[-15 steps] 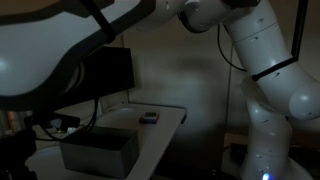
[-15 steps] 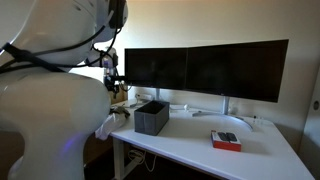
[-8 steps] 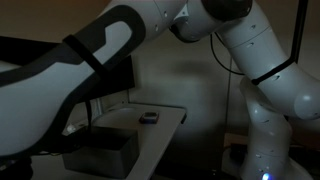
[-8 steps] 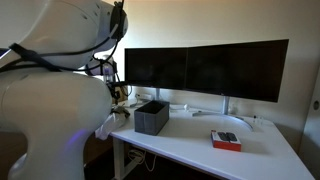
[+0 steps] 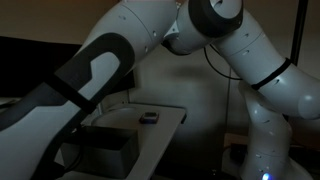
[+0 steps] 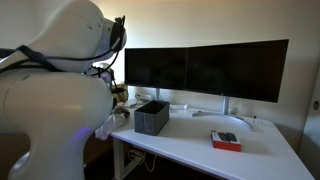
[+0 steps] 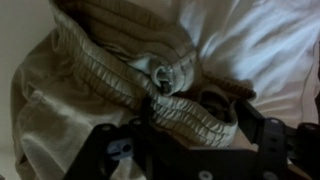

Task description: Put the shirts inside the basket

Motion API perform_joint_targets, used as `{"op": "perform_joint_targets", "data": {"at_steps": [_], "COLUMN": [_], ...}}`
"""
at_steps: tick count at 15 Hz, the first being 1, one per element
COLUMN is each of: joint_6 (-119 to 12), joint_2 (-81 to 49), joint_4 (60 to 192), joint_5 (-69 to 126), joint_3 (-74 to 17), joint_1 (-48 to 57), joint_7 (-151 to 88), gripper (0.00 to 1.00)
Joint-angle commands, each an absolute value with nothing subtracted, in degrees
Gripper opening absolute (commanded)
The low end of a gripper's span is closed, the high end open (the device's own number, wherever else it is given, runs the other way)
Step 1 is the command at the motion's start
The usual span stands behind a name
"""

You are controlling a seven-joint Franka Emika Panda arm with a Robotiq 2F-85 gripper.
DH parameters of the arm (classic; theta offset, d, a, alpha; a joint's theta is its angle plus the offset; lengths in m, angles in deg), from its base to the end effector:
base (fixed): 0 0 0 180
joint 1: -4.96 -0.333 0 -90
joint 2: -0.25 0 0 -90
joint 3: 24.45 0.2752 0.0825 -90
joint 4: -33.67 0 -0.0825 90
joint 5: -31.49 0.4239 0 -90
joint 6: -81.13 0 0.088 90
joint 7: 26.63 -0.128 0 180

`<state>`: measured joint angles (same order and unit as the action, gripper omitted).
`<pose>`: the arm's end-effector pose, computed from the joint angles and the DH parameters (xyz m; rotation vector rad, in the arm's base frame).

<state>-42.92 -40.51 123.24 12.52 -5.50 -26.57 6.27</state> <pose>0.4714 0.5167 0.1607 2.1653 2.1910 -0.0819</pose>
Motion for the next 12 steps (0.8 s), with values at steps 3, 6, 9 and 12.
{"op": "perform_joint_targets", "data": {"at_steps": [3,6,9,12], "joint_6": [-39.6,-39.5,-38.6,-37.8], "joint_2": [-42.5,-42.5,-42.2,-41.8], "joint_4": [120.4,120.3,120.1,120.1], "joint_5": [11.2,11.7,11.9,12.6], "joint_3": [-5.9,-5.7,-5.8,-5.3], "joint_1": [-27.3,-26.9,-26.8,-26.4], "joint_7": [5.6,5.6,5.4,5.8], "gripper": [0.42,0.21,0.11,0.12]}}
